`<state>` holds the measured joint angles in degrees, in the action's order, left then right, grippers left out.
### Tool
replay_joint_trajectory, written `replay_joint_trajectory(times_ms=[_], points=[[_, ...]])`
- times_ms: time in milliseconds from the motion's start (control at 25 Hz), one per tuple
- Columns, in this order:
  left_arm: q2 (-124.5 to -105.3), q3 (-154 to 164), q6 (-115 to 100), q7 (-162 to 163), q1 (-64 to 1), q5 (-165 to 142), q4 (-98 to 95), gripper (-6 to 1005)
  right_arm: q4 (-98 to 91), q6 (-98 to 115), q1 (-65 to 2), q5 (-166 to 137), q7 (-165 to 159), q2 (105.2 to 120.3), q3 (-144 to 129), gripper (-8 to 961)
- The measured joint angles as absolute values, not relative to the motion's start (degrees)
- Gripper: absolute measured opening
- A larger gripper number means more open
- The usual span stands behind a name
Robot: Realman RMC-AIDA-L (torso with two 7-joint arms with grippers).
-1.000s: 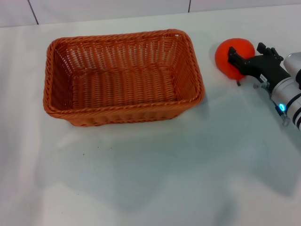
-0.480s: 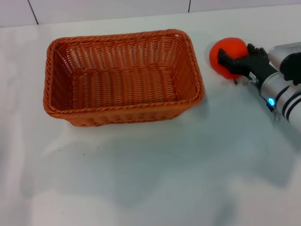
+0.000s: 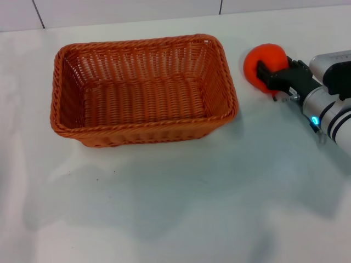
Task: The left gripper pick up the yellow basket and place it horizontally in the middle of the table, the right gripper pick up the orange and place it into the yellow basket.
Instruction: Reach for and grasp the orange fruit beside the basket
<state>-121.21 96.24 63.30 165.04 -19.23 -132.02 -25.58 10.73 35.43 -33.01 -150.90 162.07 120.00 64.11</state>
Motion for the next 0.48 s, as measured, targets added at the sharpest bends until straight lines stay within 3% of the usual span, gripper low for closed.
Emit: replay_joint_trajectory(times_ms=[480], points=[[-121.39,96.2,63.4,165.1,-19.2,-132.0,-25.6,886,13.5,38.2,-30.4,-150.8,162.0,120.04,64.1,596]])
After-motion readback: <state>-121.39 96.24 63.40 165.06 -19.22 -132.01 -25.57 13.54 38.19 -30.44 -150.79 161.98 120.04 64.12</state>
